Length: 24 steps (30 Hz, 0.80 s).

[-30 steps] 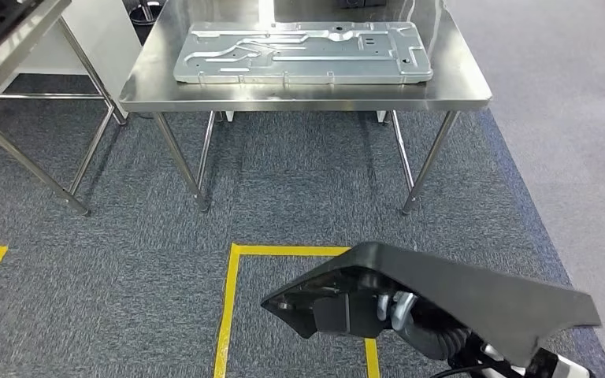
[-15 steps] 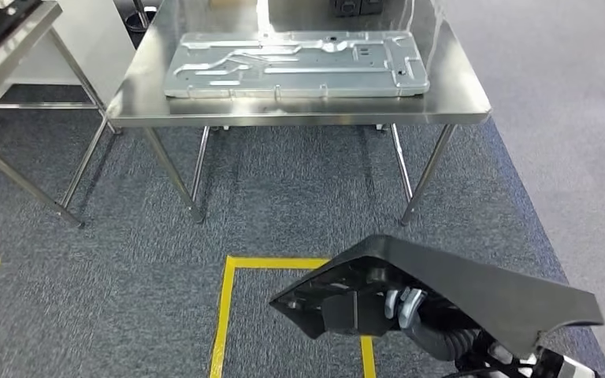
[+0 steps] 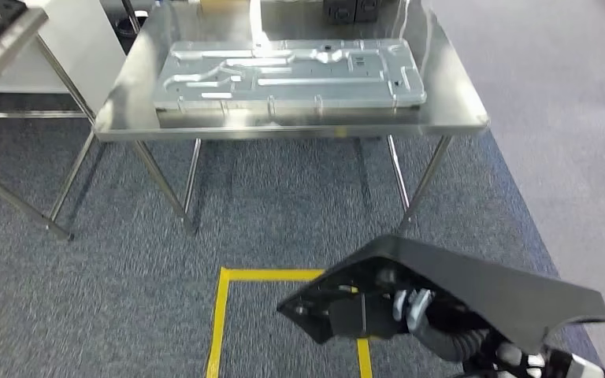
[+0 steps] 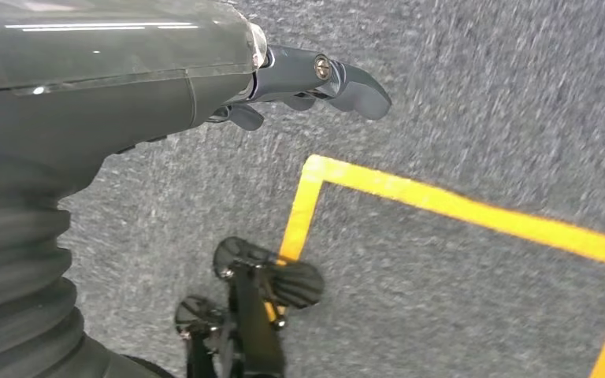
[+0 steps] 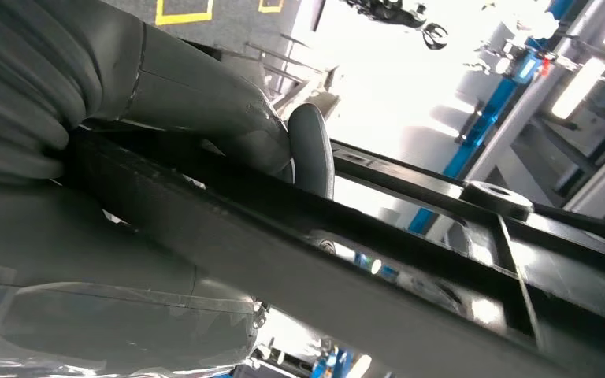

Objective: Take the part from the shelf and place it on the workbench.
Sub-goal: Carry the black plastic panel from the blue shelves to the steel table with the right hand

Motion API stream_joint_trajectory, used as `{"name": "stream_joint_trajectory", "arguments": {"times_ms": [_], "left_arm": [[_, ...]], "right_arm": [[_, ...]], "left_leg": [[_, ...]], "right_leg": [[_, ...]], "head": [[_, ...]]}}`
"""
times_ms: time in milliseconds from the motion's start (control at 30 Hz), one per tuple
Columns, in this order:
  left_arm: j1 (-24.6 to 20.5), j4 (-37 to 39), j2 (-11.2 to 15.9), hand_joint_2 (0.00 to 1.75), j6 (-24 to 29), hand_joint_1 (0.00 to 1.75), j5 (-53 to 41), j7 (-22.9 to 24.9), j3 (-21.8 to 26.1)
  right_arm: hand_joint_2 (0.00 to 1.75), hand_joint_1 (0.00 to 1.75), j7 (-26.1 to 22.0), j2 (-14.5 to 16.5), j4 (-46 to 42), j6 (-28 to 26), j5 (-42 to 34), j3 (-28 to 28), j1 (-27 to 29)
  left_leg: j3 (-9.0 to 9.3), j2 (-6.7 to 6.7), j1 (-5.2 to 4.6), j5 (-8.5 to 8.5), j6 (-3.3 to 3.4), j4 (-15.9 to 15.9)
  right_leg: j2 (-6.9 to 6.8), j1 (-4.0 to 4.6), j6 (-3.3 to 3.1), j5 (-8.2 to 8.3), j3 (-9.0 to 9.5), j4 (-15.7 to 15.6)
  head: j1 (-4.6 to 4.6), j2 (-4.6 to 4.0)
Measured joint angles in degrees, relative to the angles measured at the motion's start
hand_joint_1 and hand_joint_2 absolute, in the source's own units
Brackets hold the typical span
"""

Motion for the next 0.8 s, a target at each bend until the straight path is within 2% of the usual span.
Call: {"name": "stream_joint_trajectory", "arguments": {"times_ms": [67,100,167,200,233,267,300,333,367,433,500,533,567,600,667,700,733,767,800], "left_arm": [[-0.1,0.0,0.0,1.75,0.0,0.0,0.0,-0.1,0.0],[-0.1,0.0,0.0,1.75,0.0,0.0,0.0,-0.2,0.0],[-0.1,0.0,0.0,1.75,0.0,0.0,0.0,-0.2,0.0],[-0.1,0.0,0.0,1.75,0.0,0.0,0.0,-0.2,0.0],[0.0,0.0,0.0,1.75,0.0,0.0,0.0,-0.2,0.0],[0.0,0.0,-0.1,1.75,0.0,0.0,0.0,-0.2,0.0],[0.0,0.0,-0.1,1.75,0.0,0.0,0.0,-0.2,0.0],[0.0,0.0,-0.2,1.75,0.1,0.0,0.1,-0.2,0.1],[0.0,0.0,-0.2,1.75,0.2,0.0,0.2,-0.2,0.2],[0.0,0.0,-0.3,1.75,0.5,0.0,0.5,-0.1,0.4],[0.1,0.0,-0.4,1.75,0.9,0.0,0.7,-0.1,0.7],[0.1,0.0,-0.5,1.75,1.0,0.0,0.8,-0.1,0.8],[0.0,0.0,-0.6,1.75,1.1,0.0,0.8,-0.1,0.9],[0.0,0.0,-0.7,1.75,1.1,0.0,0.8,-0.1,1.0],[0.1,0.0,-0.9,1.75,1.1,0.0,0.9,-0.1,1.1],[0.3,0.0,-0.9,1.75,1.1,0.0,0.9,-0.1,1.2],[0.4,0.0,-1.0,1.75,1.1,0.0,1.0,-0.1,1.2],[0.5,0.0,-1.0,1.75,1.0,0.0,1.0,-0.1,1.3],[0.5,0.0,-1.0,1.75,1.0,0.0,1.0,-0.1,1.4]], "right_arm": [[1.75,1.75,0.0,-0.3,-0.2,0.4,-0.3,-0.5,0.1],[1.75,1.75,0.0,-0.5,-0.2,0.6,-0.4,-0.8,0.1],[1.75,1.75,0.0,-0.6,-0.3,0.9,-0.4,-1.2,0.2],[1.75,1.75,0.0,-0.6,-0.3,0.9,-0.4,-1.3,0.3],[1.75,1.75,0.0,-0.6,-0.3,1.0,-0.3,-1.4,0.3],[1.75,1.75,0.0,-0.6,-0.3,1.0,-0.2,-1.6,0.4],[1.75,1.75,0.0,-0.6,-0.3,1.0,-0.2,-1.6,0.4],[1.75,1.75,0.0,-0.6,-0.3,1.0,0.0,-1.7,0.6],[1.75,1.75,0.0,-0.6,-0.4,1.1,0.1,-1.7,0.8],[1.75,1.75,0.0,-0.6,-0.5,1.4,0.3,-1.7,1.5],[1.75,1.75,0.0,-0.6,-0.8,1.9,0.5,-1.8,2.3],[1.75,1.75,0.0,-0.6,-1.0,2.2,0.6,-1.9,2.8],[1.75,1.75,0.0,-0.5,-1.4,2.3,0.8,-1.9,3.3],[1.75,1.75,0.0,-0.4,-1.7,2.4,1.1,-2.0,3.9],[1.75,1.75,0.0,-0.1,-2.4,2.2,1.9,-2.1,5.3],[1.75,1.75,0.0,0.2,-2.7,2.0,2.5,-2.1,6.1],[1.75,1.75,0.0,0.5,-3.1,1.7,3.0,-2.1,6.8],[1.75,1.75,0.0,0.8,-3.4,1.4,3.5,-2.1,7.5],[1.75,1.75,0.0,1.2,-3.8,1.0,3.9,-2.1,8.1]], "left_leg": [[1.34,-0.01,0.36,0.07,0.27,-0.7],[1.69,0.0,0.42,-0.1,0.37,-0.9],[2.12,-0.02,0.49,-0.65,0.45,-0.9],[2.41,-0.02,0.52,-0.97,0.39,-0.9],[2.81,-0.03,0.58,-1.32,0.27,-0.9],[3.31,-0.05,0.67,-1.69,0.09,-0.8],[3.82,-0.06,0.76,-2.1,-0.16,-0.8],[4.38,-0.1,0.8,-2.54,-0.49,-0.8],[4.71,-0.13,0.79,-2.93,-0.87,-0.8],[5.14,-0.15,0.66,-3.46,-1.76,-0.6],[5.54,-0.1,0.62,-3.77,-2.53,0.3],[5.32,-0.09,0.67,-4.16,-2.82,1.7],[4.37,-0.07,0.75,-5.11,-3.03,3.7],[2.58,-0.04,0.83,-6.53,-3.17,6.8],[-2.29,-0.03,0.88,-9.65,-3.31,14.1],[-4.18,-0.03,0.88,-10.33,-3.28,16.3],[-5.15,-0.03,0.88,-9.83,-3.15,16.5],[-5.02,-0.03,0.85,-8.06,-2.91,14.5],[-4.1,-0.03,0.76,-5.38,-2.55,10.9]], "right_leg": [[-0.11,-0.06,0.48,-1.42,-1.51,3.5],[-0.17,-0.17,0.75,-2.76,-3.27,6.6],[-0.23,-0.44,1.27,-5.21,-7.95,12.9],[-0.27,-0.61,1.45,-5.27,-9.61,14.3],[-0.3,-0.79,1.55,-4.07,-10.22,13.7],[-0.34,-0.95,1.68,-1.74,-9.69,11.1],[-0.42,-1.1,1.77,1.09,-8.39,7.1],[-0.53,-1.14,1.78,2.71,-7.11,3.5],[-0.68,-1.07,1.59,3.14,-6.15,0.9],[-0.73,-0.83,0.63,2.43,-5.55,-0.6],[-0.57,-0.92,-0.48,2.99,-4.73,-0.8],[-0.56,-1.01,-0.9,3.02,-4.19,-0.8],[-0.59,-1.01,-1.22,2.84,-3.66,-0.8],[-0.65,-0.95,-1.44,2.53,-3.31,-0.9],[-0.62,-0.75,-1.69,1.88,-2.87,-0.9],[-0.57,-0.64,-1.73,1.49,-2.54,-0.9],[-0.52,-0.54,-1.73,1.07,-2.07,-0.8],[-0.47,-0.45,-1.69,0.59,-1.45,-0.9],[-0.46,-0.37,-1.62,0.07,-0.77,-0.9]], "head": [[0.19,0.0],[0.32,0.0],[0.43,0.0],[0.43,0.0],[0.43,0.0],[0.43,0.0],[0.44,0.0],[0.45,0.0],[0.46,0.0],[0.44,0.0],[0.4,0.0],[0.32,0.0],[0.24,0.0],[0.17,0.0],[0.04,0.0],[0.03,0.0],[-0.01,0.0],[-0.01,0.0],[-0.03,0.0]]}}
